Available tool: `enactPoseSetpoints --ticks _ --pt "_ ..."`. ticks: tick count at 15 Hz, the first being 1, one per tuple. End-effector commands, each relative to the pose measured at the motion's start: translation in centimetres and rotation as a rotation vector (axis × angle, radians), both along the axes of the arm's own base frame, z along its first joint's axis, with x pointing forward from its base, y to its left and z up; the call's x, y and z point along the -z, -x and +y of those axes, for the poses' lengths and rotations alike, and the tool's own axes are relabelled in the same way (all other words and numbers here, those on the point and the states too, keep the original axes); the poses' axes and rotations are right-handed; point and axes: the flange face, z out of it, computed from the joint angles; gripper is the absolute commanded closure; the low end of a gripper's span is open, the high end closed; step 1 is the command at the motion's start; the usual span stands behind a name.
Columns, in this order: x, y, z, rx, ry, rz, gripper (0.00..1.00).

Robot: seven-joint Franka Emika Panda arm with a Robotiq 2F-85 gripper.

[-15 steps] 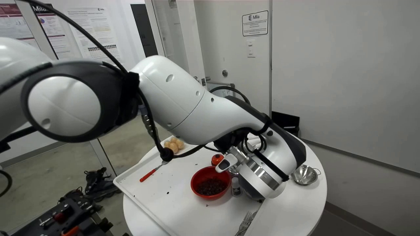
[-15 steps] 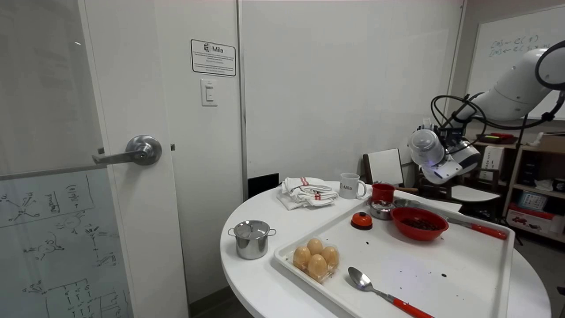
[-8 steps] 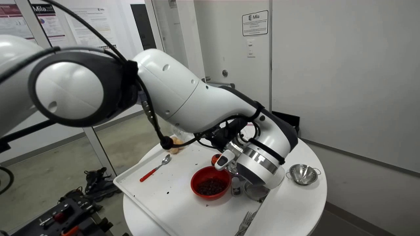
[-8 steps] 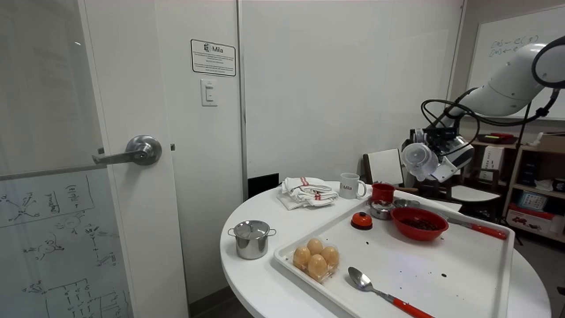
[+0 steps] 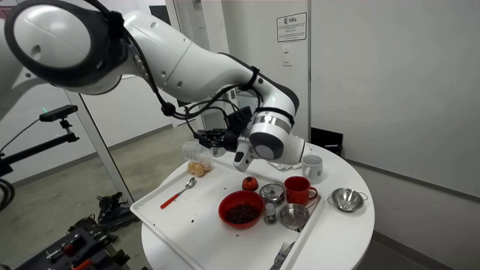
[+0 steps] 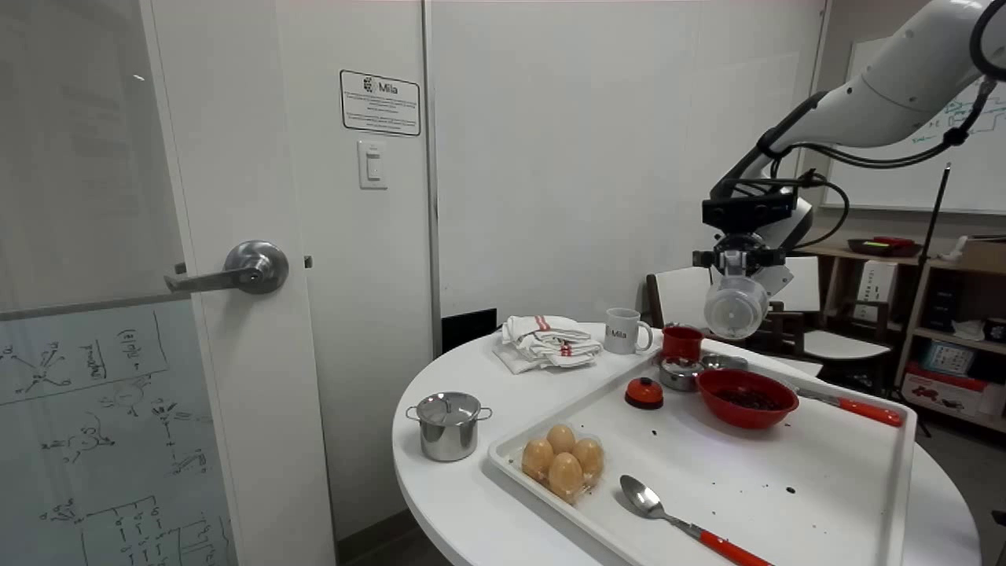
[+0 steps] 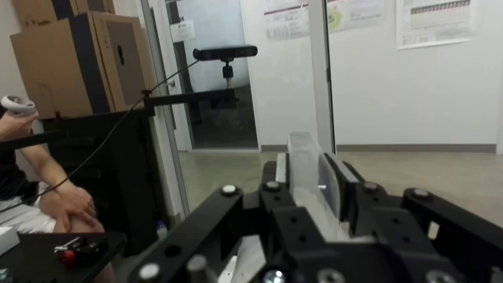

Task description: Pick up the colourless cup from the table, pour some of its contents in the orange bowl and put the cup back on the table.

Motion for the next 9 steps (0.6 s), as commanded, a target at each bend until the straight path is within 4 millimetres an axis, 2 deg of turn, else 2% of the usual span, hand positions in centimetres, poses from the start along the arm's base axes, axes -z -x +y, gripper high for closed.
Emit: enactPoseSetpoints --ticks 1,4,9 --pt "-2.7 1.7 4.7 -0.062 0.181 -0.064 0.92" --pt "-2.7 2.1 8.5 -0.121 0.343 -0.109 0.92" --pt "-0.2 2.9 12.9 -0.191 0.631 -0.183 0.92"
